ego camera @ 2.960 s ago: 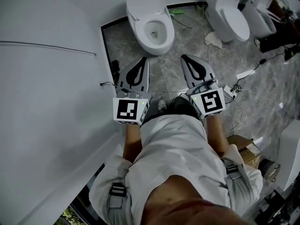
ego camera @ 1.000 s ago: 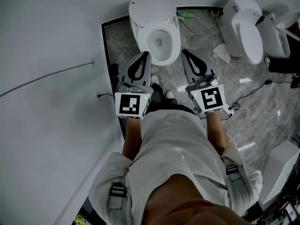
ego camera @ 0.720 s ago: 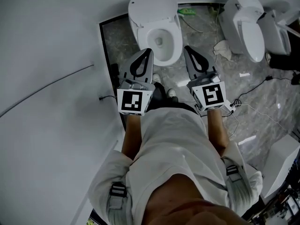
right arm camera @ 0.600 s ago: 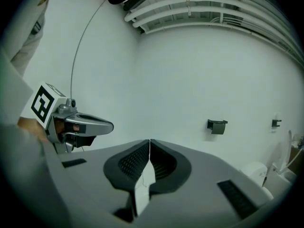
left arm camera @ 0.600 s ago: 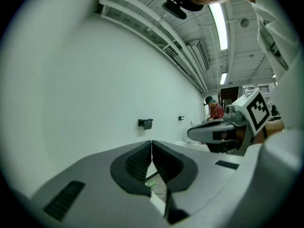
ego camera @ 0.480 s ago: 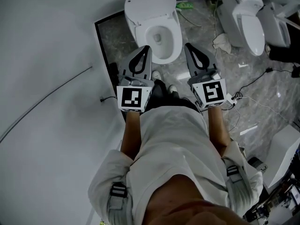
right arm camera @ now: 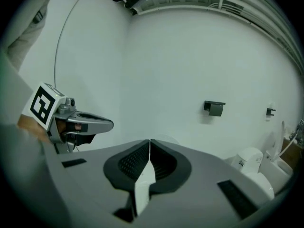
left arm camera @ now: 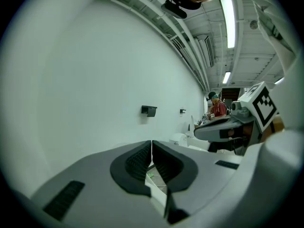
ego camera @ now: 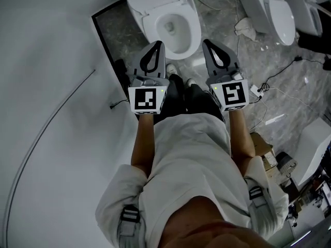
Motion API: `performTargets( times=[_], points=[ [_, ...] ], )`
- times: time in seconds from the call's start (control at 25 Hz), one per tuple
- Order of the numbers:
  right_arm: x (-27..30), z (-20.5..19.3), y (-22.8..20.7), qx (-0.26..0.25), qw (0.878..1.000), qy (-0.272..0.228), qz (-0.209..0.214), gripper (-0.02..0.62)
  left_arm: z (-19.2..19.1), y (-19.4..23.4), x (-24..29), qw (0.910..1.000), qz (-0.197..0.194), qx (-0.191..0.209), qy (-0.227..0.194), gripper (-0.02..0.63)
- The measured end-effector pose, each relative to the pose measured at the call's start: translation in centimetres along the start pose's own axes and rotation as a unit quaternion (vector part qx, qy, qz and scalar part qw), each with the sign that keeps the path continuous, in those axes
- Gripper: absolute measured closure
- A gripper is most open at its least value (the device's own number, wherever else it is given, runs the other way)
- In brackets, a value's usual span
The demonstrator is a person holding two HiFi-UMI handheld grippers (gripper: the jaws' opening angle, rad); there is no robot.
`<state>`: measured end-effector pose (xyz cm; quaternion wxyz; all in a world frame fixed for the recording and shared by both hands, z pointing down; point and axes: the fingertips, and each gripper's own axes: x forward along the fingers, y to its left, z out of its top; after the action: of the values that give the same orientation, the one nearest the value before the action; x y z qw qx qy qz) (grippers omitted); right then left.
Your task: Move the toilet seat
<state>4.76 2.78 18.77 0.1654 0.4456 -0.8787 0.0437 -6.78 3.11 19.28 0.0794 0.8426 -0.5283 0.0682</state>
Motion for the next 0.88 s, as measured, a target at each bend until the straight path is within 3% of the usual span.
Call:
performTargets(
  times=[0.88],
  points=[
    [6.7, -16.9, -0.3, 0.065, 0.991, 0.112, -0.036, 0.572, -16.4, 2.9, 5.4, 0.9961, -0.009, -0.045, 0.075, 0.581]
  ],
)
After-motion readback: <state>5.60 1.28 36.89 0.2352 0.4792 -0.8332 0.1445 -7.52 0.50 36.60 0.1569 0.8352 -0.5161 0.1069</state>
